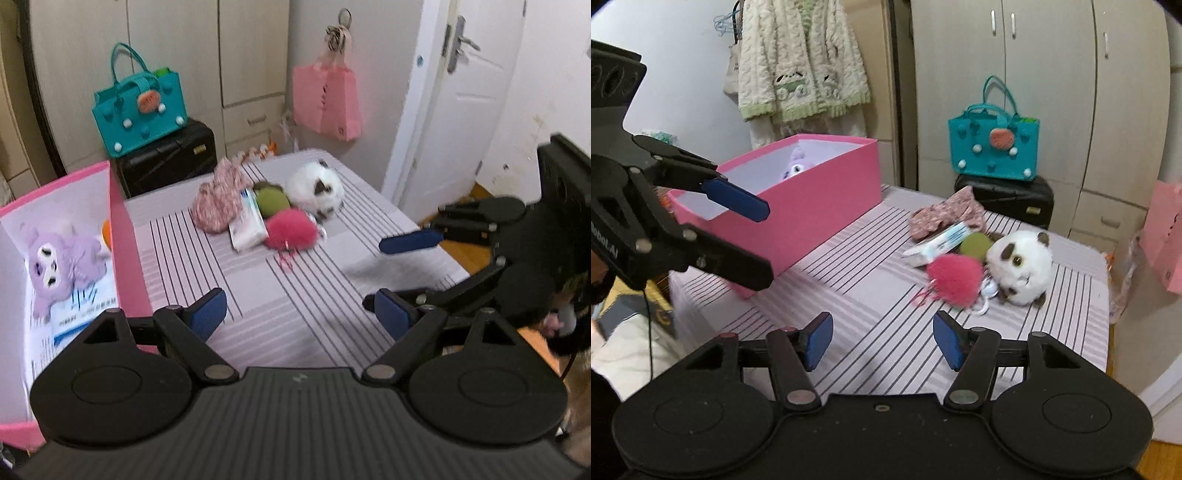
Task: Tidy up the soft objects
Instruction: 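Withdraw the left tool from the box toward the floral scrunchie, then grasp the pink floral scrunchie with the left tool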
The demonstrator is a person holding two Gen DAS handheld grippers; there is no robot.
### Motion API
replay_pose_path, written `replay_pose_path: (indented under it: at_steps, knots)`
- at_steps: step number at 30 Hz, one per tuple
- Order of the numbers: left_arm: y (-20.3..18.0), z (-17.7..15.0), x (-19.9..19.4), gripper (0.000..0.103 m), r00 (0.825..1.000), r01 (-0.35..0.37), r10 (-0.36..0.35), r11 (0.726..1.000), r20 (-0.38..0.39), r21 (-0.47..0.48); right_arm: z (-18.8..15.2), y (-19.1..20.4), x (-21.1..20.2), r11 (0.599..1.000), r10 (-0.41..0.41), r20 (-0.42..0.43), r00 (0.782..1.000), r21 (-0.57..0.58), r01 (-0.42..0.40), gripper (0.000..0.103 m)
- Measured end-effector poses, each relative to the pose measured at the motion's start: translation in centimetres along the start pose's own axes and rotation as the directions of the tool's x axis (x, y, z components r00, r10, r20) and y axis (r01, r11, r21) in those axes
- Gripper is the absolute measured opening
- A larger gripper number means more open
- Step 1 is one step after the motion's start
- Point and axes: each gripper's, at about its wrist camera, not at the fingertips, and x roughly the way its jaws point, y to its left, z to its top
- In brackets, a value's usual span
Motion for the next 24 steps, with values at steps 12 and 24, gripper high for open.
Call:
replay_pose_path:
  at_steps: [12,24]
  knots:
    - [2.0,1.7,6.8,0.086,0.992,-0.048,0.064,0.989,0.105,-0.143,0.1,-4.6,5.7,0.994,-0.088,0.079,0.993,0.076,0.082,0.066]
    - [4.2,5.0,13.5,0.084,0.974,-0.18,0.209,0.947,0.086,-0.265,0.6,-3.8,9.8,0.992,-0.113,0.054,0.992,-0.056,0.116,0.066]
